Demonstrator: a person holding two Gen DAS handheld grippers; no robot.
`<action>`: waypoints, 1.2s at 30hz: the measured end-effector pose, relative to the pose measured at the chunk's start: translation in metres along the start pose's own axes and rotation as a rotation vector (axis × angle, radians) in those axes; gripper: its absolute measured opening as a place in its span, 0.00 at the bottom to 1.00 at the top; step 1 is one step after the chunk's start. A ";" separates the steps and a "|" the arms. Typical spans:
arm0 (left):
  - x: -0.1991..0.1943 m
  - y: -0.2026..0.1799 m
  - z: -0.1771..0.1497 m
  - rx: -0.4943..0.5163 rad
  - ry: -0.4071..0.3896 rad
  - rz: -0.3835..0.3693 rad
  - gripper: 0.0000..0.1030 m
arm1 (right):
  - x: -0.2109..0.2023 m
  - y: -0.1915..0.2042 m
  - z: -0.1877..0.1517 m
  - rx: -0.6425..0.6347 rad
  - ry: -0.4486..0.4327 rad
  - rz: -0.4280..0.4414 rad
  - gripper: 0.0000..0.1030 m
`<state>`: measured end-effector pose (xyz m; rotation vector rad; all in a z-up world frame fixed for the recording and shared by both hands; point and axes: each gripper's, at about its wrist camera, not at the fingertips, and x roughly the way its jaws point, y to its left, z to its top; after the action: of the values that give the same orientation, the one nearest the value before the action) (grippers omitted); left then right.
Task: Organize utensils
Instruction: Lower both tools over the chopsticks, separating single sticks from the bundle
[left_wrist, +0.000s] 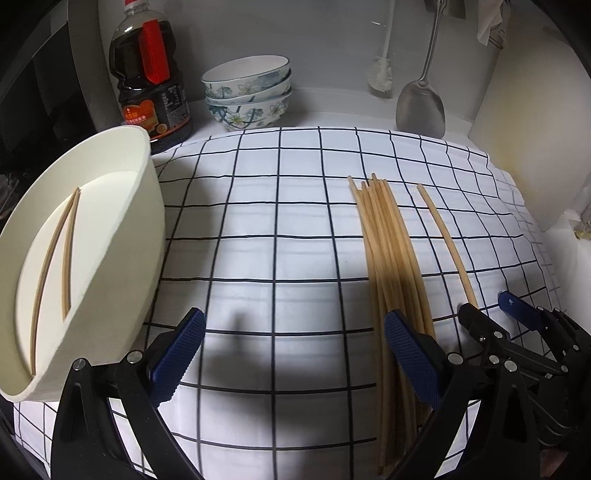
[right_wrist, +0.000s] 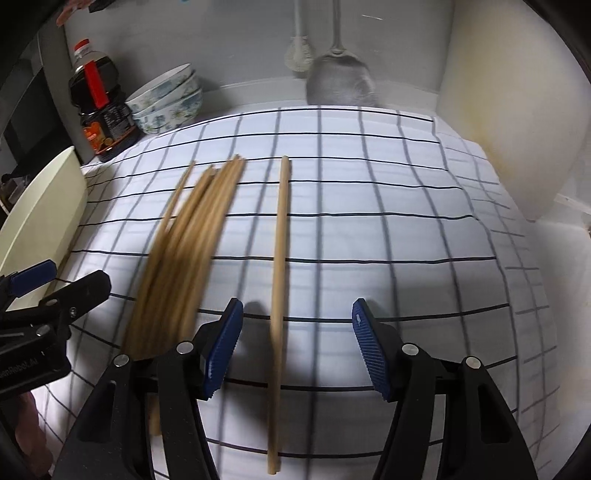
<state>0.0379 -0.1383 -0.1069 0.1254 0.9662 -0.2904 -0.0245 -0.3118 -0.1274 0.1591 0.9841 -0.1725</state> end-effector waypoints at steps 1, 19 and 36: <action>0.000 -0.003 0.001 0.000 -0.002 -0.006 0.93 | 0.000 -0.004 0.000 0.003 -0.002 -0.003 0.58; 0.022 0.001 -0.003 -0.017 0.022 0.023 0.93 | -0.004 -0.014 -0.003 0.017 -0.021 -0.007 0.58; 0.024 0.023 0.002 -0.074 -0.010 0.051 0.91 | 0.000 -0.014 0.007 0.010 -0.031 -0.012 0.56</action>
<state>0.0599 -0.1210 -0.1261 0.0808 0.9611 -0.2078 -0.0218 -0.3271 -0.1246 0.1594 0.9534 -0.1909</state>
